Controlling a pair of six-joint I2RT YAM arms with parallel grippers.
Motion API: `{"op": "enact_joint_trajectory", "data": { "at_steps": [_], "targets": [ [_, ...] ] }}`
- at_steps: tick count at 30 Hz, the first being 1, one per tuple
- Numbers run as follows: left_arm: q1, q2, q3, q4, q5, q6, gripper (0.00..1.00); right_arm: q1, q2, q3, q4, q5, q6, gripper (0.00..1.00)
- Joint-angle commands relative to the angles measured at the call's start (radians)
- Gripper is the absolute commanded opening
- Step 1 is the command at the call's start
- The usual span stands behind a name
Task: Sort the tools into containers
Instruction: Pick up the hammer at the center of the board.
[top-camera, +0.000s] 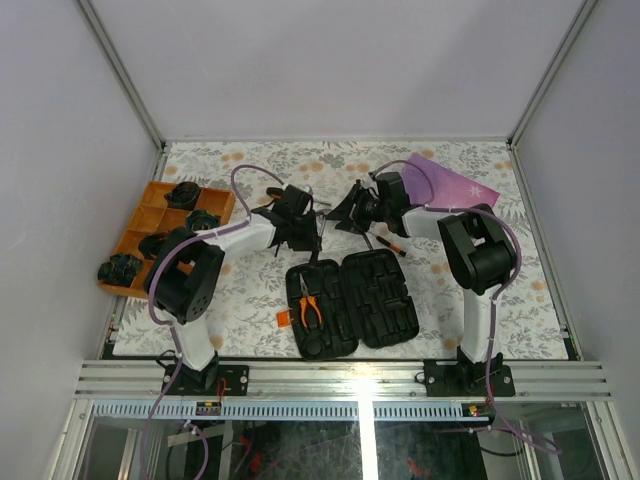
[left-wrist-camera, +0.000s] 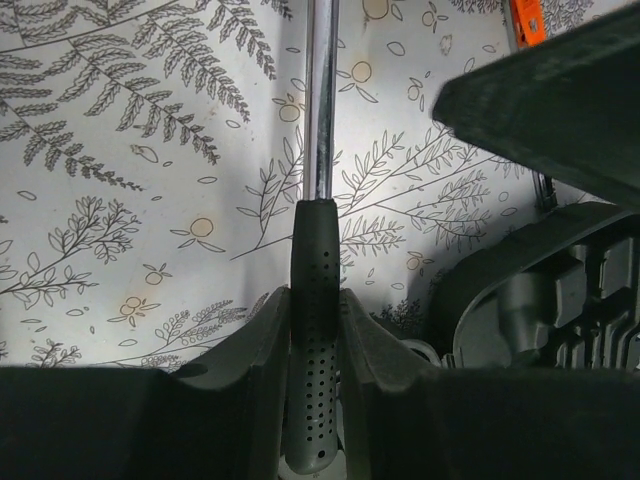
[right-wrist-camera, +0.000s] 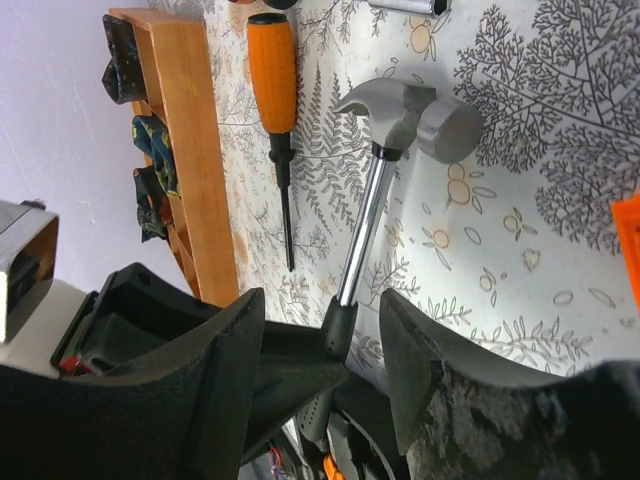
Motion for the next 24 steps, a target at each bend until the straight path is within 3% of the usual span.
{"op": "enact_joint_trajectory", "data": {
  "at_steps": [1, 7, 14, 24],
  "targets": [
    [-0.01, 0.019, 0.04, 0.046, 0.031, -0.011, 0.0, 0.016, 0.056, 0.095, 0.04, -0.083, 0.035, 0.57],
    [-0.02, 0.03, 0.078, 0.04, 0.045, -0.018, 0.0, 0.035, 0.116, 0.185, -0.019, -0.127, 0.015, 0.56],
    [-0.039, 0.049, 0.116, 0.039, 0.055, -0.021, 0.0, 0.042, 0.119, 0.17, 0.006, -0.152, 0.037, 0.47],
    [-0.044, 0.007, 0.084, 0.073, 0.066, -0.005, 0.0, 0.041, 0.064, 0.135, 0.025, -0.131, 0.029, 0.09]
  ]
}}
